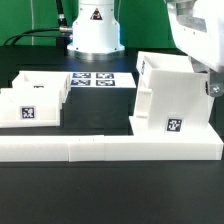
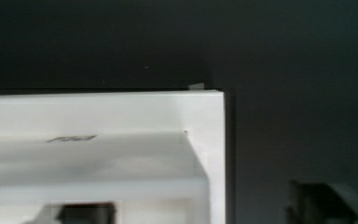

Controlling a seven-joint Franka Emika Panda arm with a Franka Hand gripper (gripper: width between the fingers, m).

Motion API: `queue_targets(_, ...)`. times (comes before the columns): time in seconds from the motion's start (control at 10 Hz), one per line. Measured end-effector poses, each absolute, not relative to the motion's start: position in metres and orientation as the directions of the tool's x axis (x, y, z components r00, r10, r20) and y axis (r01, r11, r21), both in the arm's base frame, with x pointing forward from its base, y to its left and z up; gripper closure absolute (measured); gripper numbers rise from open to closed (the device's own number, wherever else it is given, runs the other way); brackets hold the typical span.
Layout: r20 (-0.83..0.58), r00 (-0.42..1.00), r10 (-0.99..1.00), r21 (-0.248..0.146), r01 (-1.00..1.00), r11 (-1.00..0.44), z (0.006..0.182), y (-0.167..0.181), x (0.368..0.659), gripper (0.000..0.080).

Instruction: Assemble drawer

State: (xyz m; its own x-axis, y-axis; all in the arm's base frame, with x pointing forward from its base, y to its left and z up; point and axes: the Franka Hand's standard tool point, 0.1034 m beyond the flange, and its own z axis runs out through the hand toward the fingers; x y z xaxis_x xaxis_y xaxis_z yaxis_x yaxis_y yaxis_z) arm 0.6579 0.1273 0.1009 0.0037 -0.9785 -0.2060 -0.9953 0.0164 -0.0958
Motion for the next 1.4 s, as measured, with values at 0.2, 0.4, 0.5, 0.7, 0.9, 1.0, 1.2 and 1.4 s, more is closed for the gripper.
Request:
queue_targets(0.2, -0.205, 0.010, -0.979, -0.098, -0.995, 0.010, 0.101, 0.127, 0.658, 0.0156)
queue_targets(0.4, -0.203, 0.181, -0.962, -0.085, -0.982, -0.167, 0.111, 0.123, 0.645, 0.0151)
queue_targets(0.5, -0.208, 0.282, -0.937, -0.076, -0.959, -0.272, 0.123, 0.118, 0.634, 0.0151)
queue_targets(0.7, -0.217, 0.302, -0.928, -0.103, -0.953, -0.286, 0.139, 0.110, 0.630, 0.0150)
queue_targets(0.9, -0.217, 0.330, -0.919, -0.124, -0.943, -0.310, 0.137, 0.111, 0.624, 0.0150)
queue_targets(1.0, -0.211, 0.371, -0.904, -0.133, -0.928, -0.349, 0.137, 0.111, 0.624, 0.0150)
queue_targets(1.2, -0.201, 0.623, -0.756, -0.097, -0.781, -0.617, 0.134, 0.099, 0.612, 0.0150)
queue_targets(1.4, -0.167, 0.812, -0.559, -0.108, -0.579, -0.808, 0.142, 0.083, 0.609, 0.0150)
